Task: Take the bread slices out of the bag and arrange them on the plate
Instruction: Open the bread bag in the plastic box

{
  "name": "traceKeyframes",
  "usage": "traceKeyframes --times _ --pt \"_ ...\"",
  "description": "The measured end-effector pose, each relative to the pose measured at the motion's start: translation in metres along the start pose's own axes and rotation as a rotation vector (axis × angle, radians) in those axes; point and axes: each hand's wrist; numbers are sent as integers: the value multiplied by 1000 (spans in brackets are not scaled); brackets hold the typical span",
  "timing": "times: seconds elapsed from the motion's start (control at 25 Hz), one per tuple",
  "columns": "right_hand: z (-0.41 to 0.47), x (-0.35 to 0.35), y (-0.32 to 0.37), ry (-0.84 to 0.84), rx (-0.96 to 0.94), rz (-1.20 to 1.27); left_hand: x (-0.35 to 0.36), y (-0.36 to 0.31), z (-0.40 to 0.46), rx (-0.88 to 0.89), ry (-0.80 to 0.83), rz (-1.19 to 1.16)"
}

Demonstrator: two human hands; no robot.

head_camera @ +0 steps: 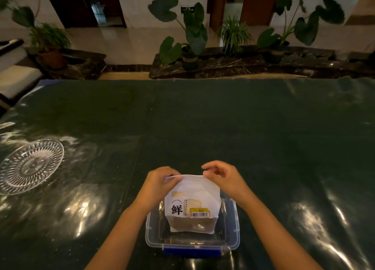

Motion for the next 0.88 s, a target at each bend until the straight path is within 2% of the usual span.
traceKeyframes --times 0.12,0.24,0.32,0.44,0.56,0.76,0.84,0.88 --pt "-1 -4 6 54 -69 -108 0 -2 6 -159 49 -118" --pt "6 -4 11 33 -57 -192 2 -3 5 -211 22 -191" --pt "11 -4 13 5 -13 -143 -1 -2 -1 -122 -16 -138" --pt "16 -2 13 9 151 -1 -5 -2 -4 110 10 132" --pt "14 3 15 31 198 29 -6 -8 -1 236 -12 106" --pt "8 -8 24 -2 17 -128 -7 -14 11 -27 -43 -242" --pt "11 -12 27 -1 26 -228 -2 -18 5 -33 -133 -204" --pt "13 -12 28 2 37 -247 1 -17 0 74 -225 -85"
Point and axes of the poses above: each hand's wrist, its own z-axis towards the middle knuckle, its own x-axis out of the palm, y = z × x, and after that the axes turned 12 degrees about -z, right-handed
